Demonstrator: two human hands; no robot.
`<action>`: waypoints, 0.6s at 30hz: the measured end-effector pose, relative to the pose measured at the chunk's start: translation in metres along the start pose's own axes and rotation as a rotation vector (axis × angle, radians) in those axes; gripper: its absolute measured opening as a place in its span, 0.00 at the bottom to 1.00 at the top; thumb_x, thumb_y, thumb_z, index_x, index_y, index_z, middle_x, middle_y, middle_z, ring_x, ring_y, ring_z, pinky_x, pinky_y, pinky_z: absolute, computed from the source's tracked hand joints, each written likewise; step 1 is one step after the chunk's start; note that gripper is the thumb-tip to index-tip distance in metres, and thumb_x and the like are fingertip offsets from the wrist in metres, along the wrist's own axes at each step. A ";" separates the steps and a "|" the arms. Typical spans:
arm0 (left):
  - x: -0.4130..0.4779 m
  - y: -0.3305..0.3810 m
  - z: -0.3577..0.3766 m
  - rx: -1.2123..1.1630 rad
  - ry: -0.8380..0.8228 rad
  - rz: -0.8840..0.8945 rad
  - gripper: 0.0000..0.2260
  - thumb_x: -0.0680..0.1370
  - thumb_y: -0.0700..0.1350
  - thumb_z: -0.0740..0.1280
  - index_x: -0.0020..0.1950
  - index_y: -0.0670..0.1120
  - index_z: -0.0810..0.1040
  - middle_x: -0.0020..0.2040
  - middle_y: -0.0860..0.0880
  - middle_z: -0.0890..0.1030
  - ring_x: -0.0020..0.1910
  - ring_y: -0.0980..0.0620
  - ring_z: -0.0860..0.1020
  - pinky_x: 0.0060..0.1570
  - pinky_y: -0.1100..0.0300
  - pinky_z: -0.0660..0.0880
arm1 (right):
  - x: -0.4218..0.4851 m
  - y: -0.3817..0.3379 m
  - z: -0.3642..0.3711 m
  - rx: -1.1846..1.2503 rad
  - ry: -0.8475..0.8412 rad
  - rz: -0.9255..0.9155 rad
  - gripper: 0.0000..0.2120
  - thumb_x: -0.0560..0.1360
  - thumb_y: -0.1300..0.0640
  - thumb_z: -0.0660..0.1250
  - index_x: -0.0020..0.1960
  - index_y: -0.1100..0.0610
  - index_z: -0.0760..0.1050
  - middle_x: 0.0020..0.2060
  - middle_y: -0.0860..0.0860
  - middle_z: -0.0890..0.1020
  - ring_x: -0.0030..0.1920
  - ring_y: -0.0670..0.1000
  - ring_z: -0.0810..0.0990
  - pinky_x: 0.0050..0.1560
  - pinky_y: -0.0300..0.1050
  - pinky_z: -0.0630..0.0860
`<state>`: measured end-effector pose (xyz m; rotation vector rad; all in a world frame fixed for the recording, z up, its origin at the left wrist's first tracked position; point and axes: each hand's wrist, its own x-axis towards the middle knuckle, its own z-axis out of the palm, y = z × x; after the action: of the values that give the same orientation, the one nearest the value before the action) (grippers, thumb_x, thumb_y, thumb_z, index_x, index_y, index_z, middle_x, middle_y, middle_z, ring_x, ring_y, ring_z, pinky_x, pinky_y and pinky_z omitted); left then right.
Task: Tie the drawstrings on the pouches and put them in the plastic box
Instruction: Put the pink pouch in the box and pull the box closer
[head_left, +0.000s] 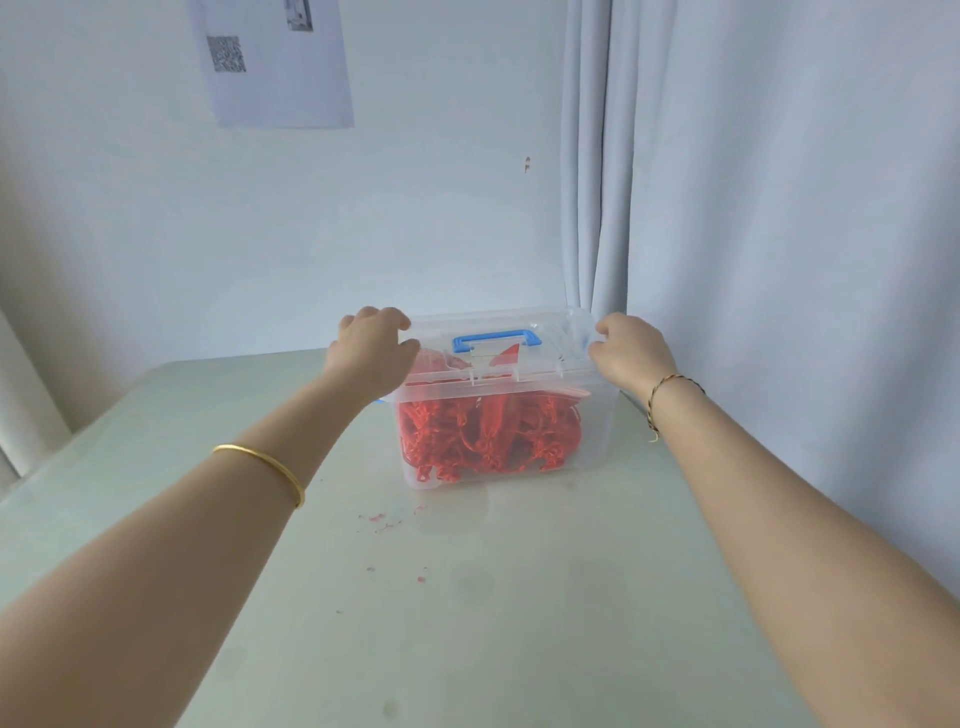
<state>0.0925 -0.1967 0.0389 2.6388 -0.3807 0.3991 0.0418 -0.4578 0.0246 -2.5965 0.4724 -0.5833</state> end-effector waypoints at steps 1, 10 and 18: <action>0.002 -0.004 0.003 0.026 -0.022 -0.077 0.18 0.77 0.44 0.60 0.67 0.46 0.70 0.64 0.43 0.73 0.66 0.42 0.66 0.64 0.50 0.65 | 0.000 0.002 0.000 0.014 0.017 -0.004 0.07 0.73 0.63 0.57 0.45 0.56 0.73 0.46 0.57 0.76 0.52 0.60 0.72 0.51 0.48 0.71; -0.011 -0.009 0.001 -0.854 -0.181 -0.685 0.15 0.72 0.44 0.68 0.55 0.42 0.70 0.55 0.42 0.72 0.52 0.43 0.74 0.52 0.50 0.72 | -0.007 0.020 0.003 0.694 -0.003 0.405 0.26 0.73 0.54 0.64 0.69 0.57 0.64 0.66 0.55 0.70 0.63 0.57 0.71 0.57 0.46 0.67; -0.014 0.002 0.025 -0.964 0.211 -0.551 0.29 0.73 0.37 0.65 0.73 0.41 0.59 0.49 0.49 0.70 0.50 0.48 0.68 0.46 0.59 0.65 | -0.001 0.024 0.011 0.903 0.044 0.428 0.33 0.72 0.58 0.66 0.74 0.55 0.57 0.60 0.50 0.70 0.62 0.53 0.72 0.66 0.54 0.68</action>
<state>0.0841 -0.2075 0.0137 1.6358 0.2003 0.2183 0.0407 -0.4739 0.0042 -1.5743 0.5831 -0.5342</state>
